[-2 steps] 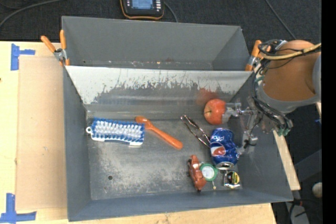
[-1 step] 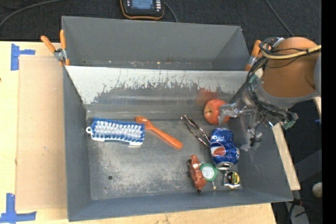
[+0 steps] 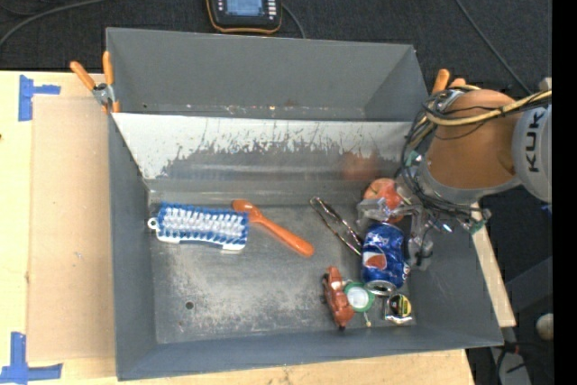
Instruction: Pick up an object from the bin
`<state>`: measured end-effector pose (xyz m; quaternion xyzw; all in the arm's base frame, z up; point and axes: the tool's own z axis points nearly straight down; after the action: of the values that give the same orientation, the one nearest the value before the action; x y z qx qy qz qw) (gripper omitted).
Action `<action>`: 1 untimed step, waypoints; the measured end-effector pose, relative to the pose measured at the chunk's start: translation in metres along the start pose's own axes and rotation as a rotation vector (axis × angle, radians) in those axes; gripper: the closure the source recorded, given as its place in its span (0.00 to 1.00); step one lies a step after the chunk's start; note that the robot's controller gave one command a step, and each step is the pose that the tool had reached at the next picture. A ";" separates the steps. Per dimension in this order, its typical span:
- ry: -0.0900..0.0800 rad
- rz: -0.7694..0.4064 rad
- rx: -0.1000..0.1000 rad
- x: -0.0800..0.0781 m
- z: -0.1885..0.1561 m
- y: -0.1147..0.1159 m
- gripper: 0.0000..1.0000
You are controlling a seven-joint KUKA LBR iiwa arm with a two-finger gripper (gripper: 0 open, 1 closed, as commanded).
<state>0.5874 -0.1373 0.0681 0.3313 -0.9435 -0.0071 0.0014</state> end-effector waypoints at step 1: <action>-0.003 -0.125 0.002 0.006 -0.002 0.003 1.00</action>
Offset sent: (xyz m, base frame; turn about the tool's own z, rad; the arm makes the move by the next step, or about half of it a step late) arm 0.0000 0.0000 0.0000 0.0000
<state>0.5812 -0.1387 0.0699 0.3898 -0.9209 -0.0065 -0.0009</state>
